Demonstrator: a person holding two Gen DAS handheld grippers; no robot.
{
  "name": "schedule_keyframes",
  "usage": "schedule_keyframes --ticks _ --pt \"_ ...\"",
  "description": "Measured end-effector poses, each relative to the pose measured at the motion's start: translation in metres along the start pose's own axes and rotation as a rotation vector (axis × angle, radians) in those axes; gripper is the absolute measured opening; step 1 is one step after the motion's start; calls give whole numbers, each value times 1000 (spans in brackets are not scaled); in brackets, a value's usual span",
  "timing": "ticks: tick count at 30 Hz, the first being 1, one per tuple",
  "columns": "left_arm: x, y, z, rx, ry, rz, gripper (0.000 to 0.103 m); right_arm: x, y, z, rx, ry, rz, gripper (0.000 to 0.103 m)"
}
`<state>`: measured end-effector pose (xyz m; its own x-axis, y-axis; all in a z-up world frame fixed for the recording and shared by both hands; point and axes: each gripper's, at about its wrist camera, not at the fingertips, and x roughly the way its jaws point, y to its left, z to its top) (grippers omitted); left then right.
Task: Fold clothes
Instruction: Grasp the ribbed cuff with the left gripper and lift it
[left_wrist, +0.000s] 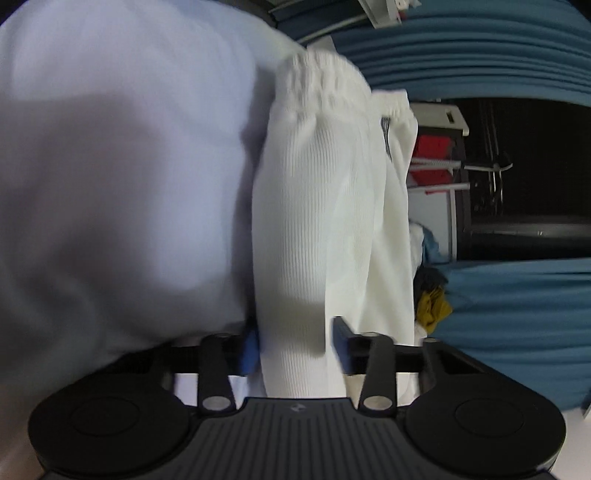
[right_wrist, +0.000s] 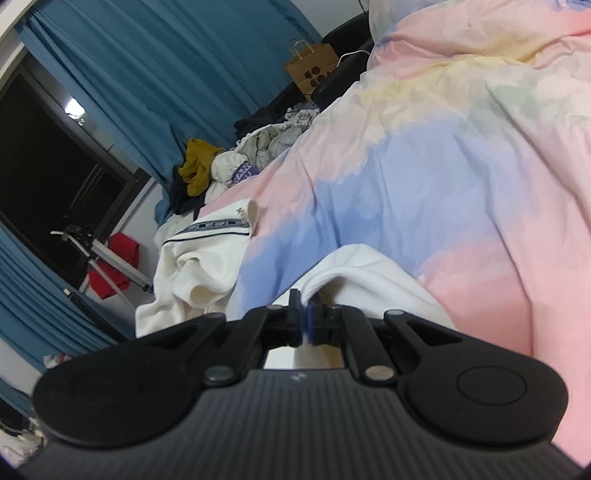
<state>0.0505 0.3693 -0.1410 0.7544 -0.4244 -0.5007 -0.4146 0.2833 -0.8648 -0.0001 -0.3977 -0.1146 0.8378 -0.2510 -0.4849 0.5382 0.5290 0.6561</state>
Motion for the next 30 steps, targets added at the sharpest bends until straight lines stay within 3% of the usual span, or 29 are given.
schedule_keyframes --ticks 1,4,7,10,13,16,18,22,24,25,27,29,30 --pt "-3 0 3 19 -11 8 21 1 0 1 6 -4 -3 6" --pt "-14 1 7 64 -48 15 10 -4 -1 3 16 -36 7 6" --pt "-35 -9 3 144 -86 17 9 -14 -2 8 17 -96 23 6" --pt "-72 -27 -4 243 -133 -36 8 -28 -5 17 34 -178 42 5" --pt "-102 -44 -11 264 -171 -104 8 -33 -4 34 37 -234 69 5" --pt "-130 -51 -12 272 -210 -119 8 -17 -6 56 44 -230 51 5" --pt "-142 -42 -12 285 -197 -88 8 9 -11 65 16 -171 -1 5" --pt "-152 -2 -21 249 -161 -5 8 67 -55 60 87 152 -125 8" --pt "-160 17 -18 191 -142 6 8 74 -77 58 152 233 -139 9" --pt "-164 24 -15 174 -136 -1 8 68 -83 60 182 228 -121 13" --pt "-167 30 -12 172 -133 -5 9 54 -90 63 237 196 -80 35" --pt "-167 29 -11 200 -139 -1 9 36 -88 63 263 150 -52 76" --pt "-168 29 -12 208 -141 5 9 27 -87 63 270 129 -36 80"
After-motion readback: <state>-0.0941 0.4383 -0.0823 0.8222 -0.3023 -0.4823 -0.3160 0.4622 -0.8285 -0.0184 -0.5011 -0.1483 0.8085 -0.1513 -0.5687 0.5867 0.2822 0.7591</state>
